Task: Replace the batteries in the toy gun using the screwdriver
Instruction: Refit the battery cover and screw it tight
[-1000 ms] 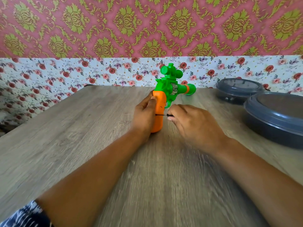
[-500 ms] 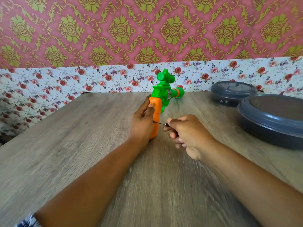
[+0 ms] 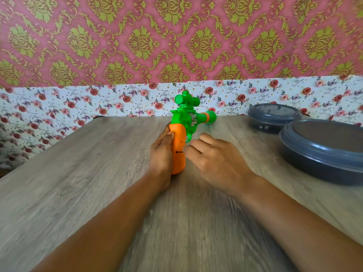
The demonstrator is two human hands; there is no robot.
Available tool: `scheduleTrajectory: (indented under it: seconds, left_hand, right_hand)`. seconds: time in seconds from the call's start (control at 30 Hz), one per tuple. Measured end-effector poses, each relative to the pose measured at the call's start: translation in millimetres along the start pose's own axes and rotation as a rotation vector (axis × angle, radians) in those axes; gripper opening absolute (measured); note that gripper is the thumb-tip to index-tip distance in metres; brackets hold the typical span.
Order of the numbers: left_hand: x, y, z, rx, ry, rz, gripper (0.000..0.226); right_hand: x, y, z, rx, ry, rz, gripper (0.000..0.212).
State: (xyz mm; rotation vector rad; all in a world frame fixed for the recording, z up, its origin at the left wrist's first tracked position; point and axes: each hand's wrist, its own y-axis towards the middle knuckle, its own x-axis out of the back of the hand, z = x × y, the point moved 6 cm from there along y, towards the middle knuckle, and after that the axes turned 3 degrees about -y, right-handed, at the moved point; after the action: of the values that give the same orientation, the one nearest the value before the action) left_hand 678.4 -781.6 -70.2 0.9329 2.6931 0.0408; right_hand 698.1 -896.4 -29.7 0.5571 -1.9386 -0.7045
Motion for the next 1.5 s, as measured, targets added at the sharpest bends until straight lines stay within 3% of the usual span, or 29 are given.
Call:
scheduleTrajectory:
  seconds: [0.13,0.4,0.53,0.7,0.8,1.0,1.17,1.33,1.4,1.5]
  left_hand:
    - [-1,-1,-2,-0.027,-0.012,0.019,0.036]
    - [2,-1,1,-0.017,0.002,0.035,0.037]
    - [-2,-2,2,-0.029,0.022,0.088,0.04]
    - [-3,-7,-3,-0.073,0.096,0.067,0.041]
    - [-3,-6,-1,-0.074,0.108,0.095,0.042]
    - [1,3,5,0.001,0.063,0.148,0.041]
    - [2,11,13,0.102,-0.017,0.248,0.044]
    - [1,15,15,0.119,-0.069,0.28,0.044]
    - [-1,12,13,0.096,-0.052,0.309,0.044]
    - [-6,8,11,0.046,-0.023,0.364,0.04]
  right_hand:
    - [5,3,4,-0.007,-0.069,-0.044,0.023]
    - [-1,3,7,-0.211,0.136,0.019,0.019]
    - [-2,-1,-4,-0.452,0.348,0.063,0.009]
    - [-22,-12,-19,-0.893,0.753,0.069,0.014]
    - [-22,-16,-15,-0.973,0.768,0.043,0.019]
    - [-17,-13,-13,-0.777,0.594,0.049,0.013]
    - [-8,-5,-14,-0.384,0.249,0.021,0.022]
    - [-7,2,-1,-0.053,-0.017,0.001,0.008]
    - [-8,1,4,0.009,-0.052,0.001,0.01]
    - [-10,-1,4,-0.042,-0.009,0.028,0.015]
